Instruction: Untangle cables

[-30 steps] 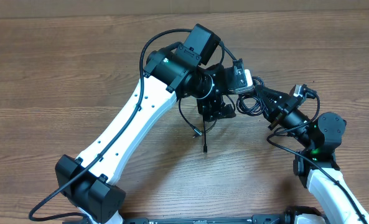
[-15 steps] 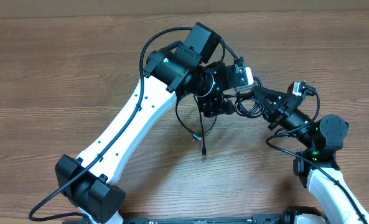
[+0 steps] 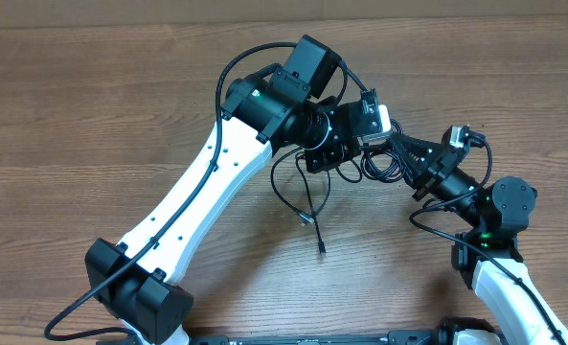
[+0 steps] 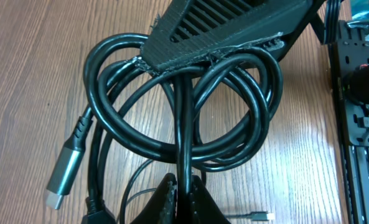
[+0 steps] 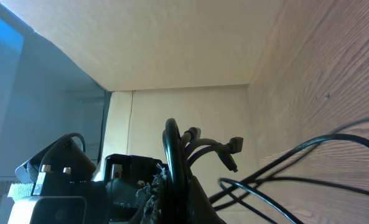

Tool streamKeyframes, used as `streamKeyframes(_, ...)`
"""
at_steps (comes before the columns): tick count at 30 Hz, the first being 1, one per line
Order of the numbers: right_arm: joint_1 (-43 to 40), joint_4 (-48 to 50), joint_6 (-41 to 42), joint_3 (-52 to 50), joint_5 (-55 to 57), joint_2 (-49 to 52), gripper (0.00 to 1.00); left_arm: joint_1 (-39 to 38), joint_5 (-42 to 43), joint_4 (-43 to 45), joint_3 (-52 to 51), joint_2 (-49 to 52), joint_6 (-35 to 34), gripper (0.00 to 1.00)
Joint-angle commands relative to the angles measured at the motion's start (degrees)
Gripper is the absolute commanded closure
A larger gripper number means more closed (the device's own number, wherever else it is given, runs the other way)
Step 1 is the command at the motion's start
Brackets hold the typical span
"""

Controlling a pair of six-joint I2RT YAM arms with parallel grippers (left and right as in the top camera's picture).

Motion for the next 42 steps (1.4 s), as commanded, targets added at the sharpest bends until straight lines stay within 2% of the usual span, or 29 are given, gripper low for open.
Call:
streamKeyframes(1,0.17,1.51,0.44,1.38,-0.31,-0.15,0.96,-0.37,1.99,0.17,0.44,0.35,0.31,0.96)
streamKeyframes(5,0.17,1.53,0.35,1.38,-0.26,-0.13,0.96,-0.37,3.17,0.20,0.44,0.35,-0.17,0.96)
streamKeyframes(12,0.17,1.53,-4.02,1.36,0.63,-0.13,0.64,0.15,7.41,0.31,0.48,0.20,-2.62,0.96)
streamKeyframes(15,0.17,1.53,-4.63,1.36,1.01,-0.13,0.57,0.85,7.32,0.26,0.52,-0.13,-4.07,0.96)
streamKeyframes(20,0.15,1.53,-7.93,1.36,1.64,-0.13,0.41,3.06,7.28,0.22,0.52,-1.33,-5.88,0.96)
streamKeyframes(27,0.15,1.55,-10.49,1.36,1.62,-0.13,0.28,7.54,7.39,0.11,0.52,-3.48,-10.10,0.96)
streamKeyframes(33,0.17,1.55,-15.78,1.36,0.13,-0.13,0.24,9.62,9.55,-1.07,0.52,-4.00,-10.19,0.96)
streamKeyframes(42,0.17,1.66,-31.08,1.36,-4.22,-0.13,0.20,9.62,14.25,-1.01,0.52,-4.00,-5.62,0.96)
